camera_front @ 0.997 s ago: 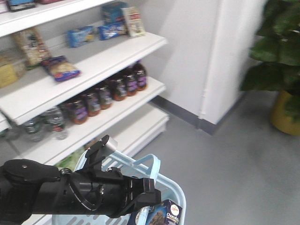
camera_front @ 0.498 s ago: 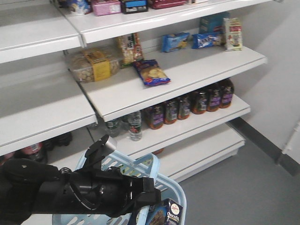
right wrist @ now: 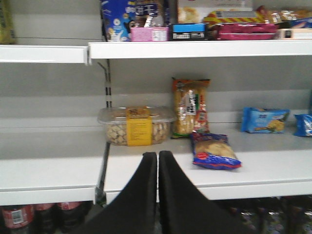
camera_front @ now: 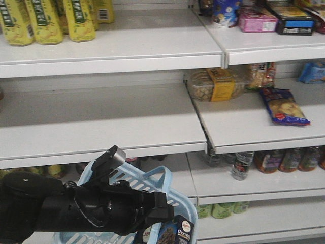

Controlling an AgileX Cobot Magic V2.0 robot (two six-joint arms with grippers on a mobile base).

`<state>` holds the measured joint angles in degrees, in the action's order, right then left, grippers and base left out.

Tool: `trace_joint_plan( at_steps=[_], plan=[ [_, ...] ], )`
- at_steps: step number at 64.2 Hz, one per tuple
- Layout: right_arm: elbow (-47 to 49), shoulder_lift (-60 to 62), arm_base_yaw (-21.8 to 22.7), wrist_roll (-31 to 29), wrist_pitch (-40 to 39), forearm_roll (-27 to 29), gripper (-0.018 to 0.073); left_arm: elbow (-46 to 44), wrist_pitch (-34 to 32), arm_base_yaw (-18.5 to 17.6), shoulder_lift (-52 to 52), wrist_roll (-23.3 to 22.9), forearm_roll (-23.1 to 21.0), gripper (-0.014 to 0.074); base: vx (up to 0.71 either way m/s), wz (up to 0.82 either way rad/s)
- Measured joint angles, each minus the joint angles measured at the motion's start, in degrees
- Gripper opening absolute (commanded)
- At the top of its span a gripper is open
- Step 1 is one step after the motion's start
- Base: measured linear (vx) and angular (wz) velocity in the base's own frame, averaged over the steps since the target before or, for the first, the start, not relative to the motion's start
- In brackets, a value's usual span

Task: Left arm holds basket, right arm returns cookies
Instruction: 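Drive to the snack shelf, stopping with the right gripper facing it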

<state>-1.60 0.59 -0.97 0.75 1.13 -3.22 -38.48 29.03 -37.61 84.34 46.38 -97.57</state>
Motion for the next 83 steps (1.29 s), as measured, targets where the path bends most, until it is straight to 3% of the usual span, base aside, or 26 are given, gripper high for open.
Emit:
trace_joint_plan(
  at_steps=[23, 83],
  plan=[
    [0.0, 0.0, 0.0, 0.0, 0.0, 0.0, -0.0008, 0.0, -0.1, 0.0, 0.0, 0.0, 0.0, -0.0006, 0.12, 0.35],
    [0.0, 0.0, 0.0, 0.0, 0.0, 0.0, -0.0008, 0.0, 0.0, 0.0, 0.0, 0.0, 0.0, -0.0006, 0.1, -0.01]
  ],
)
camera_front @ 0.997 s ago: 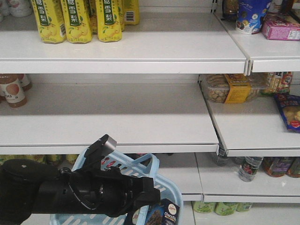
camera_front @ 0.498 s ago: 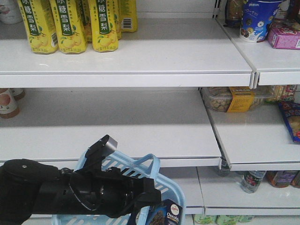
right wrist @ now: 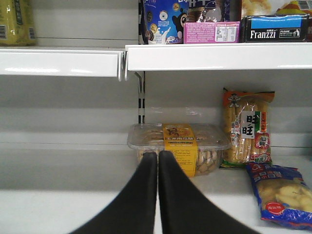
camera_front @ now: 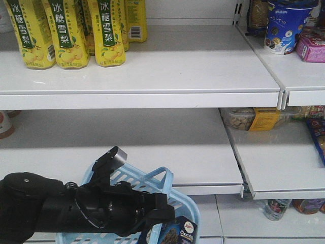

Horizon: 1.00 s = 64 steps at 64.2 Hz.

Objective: Left arm holds basket, right arm returns cookies

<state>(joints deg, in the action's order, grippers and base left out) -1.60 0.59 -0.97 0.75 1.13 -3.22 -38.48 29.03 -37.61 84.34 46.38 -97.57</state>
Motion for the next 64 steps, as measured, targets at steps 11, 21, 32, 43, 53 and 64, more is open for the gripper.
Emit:
trace_joint_plan(
  at_steps=[11, 21, 32, 43, 53, 64],
  plan=[
    [0.0, 0.0, 0.0, 0.0, 0.0, 0.0, -0.0008, 0.0, 0.0, 0.0, 0.0, 0.0, 0.0, -0.0006, 0.06, 0.0],
    [0.0, 0.0, 0.0, 0.0, 0.0, 0.0, -0.0008, 0.0, 0.0, 0.0, 0.0, 0.0, 0.0, -0.0006, 0.05, 0.01],
    [0.0, 0.0, 0.0, 0.0, 0.0, 0.0, -0.0008, 0.0, 0.1, 0.0, 0.0, 0.0, 0.0, -0.0006, 0.05, 0.02],
    [0.0, 0.0, 0.0, 0.0, 0.0, 0.0, -0.0008, 0.0, 0.4, 0.0, 0.0, -0.1, -0.1, -0.0006, 0.05, 0.01],
    [0.0, 0.0, 0.0, 0.0, 0.0, 0.0, -0.0008, 0.0, 0.7, 0.0, 0.0, -0.3, -0.2, -0.0006, 0.04, 0.02],
    [0.0, 0.0, 0.0, 0.0, 0.0, 0.0, -0.0008, 0.0, 0.7, 0.0, 0.0, -0.5, -0.3, -0.0006, 0.01, 0.02]
  ],
)
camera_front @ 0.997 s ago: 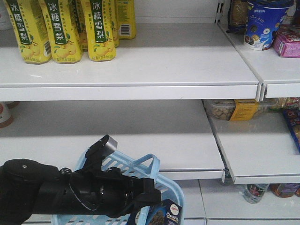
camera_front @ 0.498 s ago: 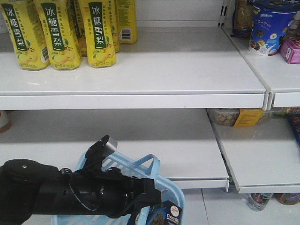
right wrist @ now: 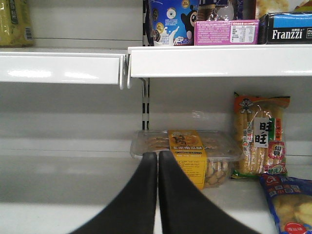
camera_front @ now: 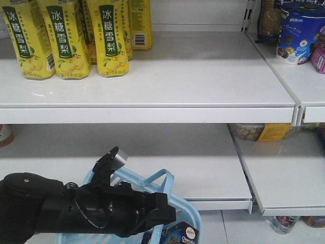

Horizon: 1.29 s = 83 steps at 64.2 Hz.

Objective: Left arm holds basket, right arm returns cookies

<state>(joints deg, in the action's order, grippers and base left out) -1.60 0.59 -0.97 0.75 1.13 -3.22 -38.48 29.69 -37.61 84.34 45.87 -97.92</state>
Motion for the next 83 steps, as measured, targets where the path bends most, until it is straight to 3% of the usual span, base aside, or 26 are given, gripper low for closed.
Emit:
trace_joint_plan(
  at_steps=[55, 69, 83],
  plan=[
    [0.0, 0.0, 0.0, 0.0, 0.0, 0.0, -0.0008, 0.0, 0.0, 0.0, 0.0, 0.0, 0.0, -0.0006, 0.0, 0.0],
    [0.1, 0.0, 0.0, 1.4, -3.2, 1.4, -0.0008, 0.0, 0.0, 0.0, 0.0, 0.0, 0.0, -0.0006, 0.0, 0.0],
    [8.5, -2.4, 0.0, 1.5, 5.9, 1.6, -0.0008, 0.0, 0.0, 0.0, 0.0, 0.0, 0.0, -0.0006, 0.0, 0.0]
  ],
)
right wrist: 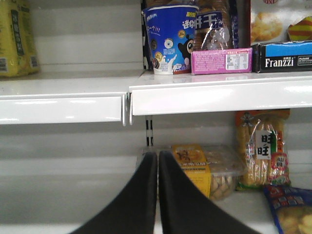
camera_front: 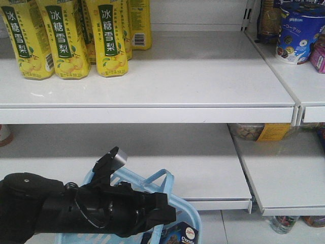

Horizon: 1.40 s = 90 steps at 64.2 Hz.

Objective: Left arm holds basket, right arm returns cookies

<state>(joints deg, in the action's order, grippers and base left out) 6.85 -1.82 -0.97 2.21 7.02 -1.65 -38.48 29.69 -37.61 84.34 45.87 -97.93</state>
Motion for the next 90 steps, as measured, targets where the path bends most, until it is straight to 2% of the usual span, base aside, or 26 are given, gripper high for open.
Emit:
trace_joint_plan(
  at_steps=[8, 14, 23, 38, 45, 56, 69, 75, 90],
  plan=[
    [5.1, -7.0, 0.0, 0.2, 7.1, 0.4, -0.0008, 0.0, 0.0, 0.0, 0.0, 0.0, 0.0, -0.0006, 0.0, 0.0],
    [7.1, -12.9, 0.0, 0.7, 9.4, 3.7, -0.0008, 0.0, 0.0, 0.0, 0.0, 0.0, 0.0, -0.0006, 0.0, 0.0],
    [7.5, -19.5, 0.0, 0.9, 9.0, 7.1, -0.0008, 0.0, 0.0, 0.0, 0.0, 0.0, 0.0, -0.0006, 0.0, 0.0],
    [7.5, -25.9, 0.0, 0.9, 3.3, 7.7, 0.0009, 0.0, 0.0, 0.0, 0.0, 0.0, 0.0, -0.0006, 0.0, 0.0],
    [7.5, -26.7, 0.0, 0.9, 3.0, 7.7, 0.0069, 0.0, 0.0, 0.0, 0.0, 0.0, 0.0, -0.0006, 0.0, 0.0],
    [7.5, -26.7, -0.6, 1.6, 2.6, 9.2, 0.0246, 0.0, 0.0, 0.0, 0.0, 0.0, 0.0, -0.0006, 0.0, 0.0],
    [7.5, -26.7, -7.0, 1.7, 4.3, 15.9, 0.0435, 0.0, 0.0, 0.0, 0.0, 0.0, 0.0, -0.0006, 0.0, 0.0],
    [7.5, -26.7, -10.3, 1.8, 5.1, 18.5, 0.0463, 0.0, 0.0, 0.0, 0.0, 0.0, 0.0, -0.0006, 0.0, 0.0],
    [7.6, -33.2, -20.2, 1.8, 6.4, 26.1, 0.0463, 0.0, 0.0, 0.0, 0.0, 0.0, 0.0, -0.0006, 0.0, 0.0]
  ],
)
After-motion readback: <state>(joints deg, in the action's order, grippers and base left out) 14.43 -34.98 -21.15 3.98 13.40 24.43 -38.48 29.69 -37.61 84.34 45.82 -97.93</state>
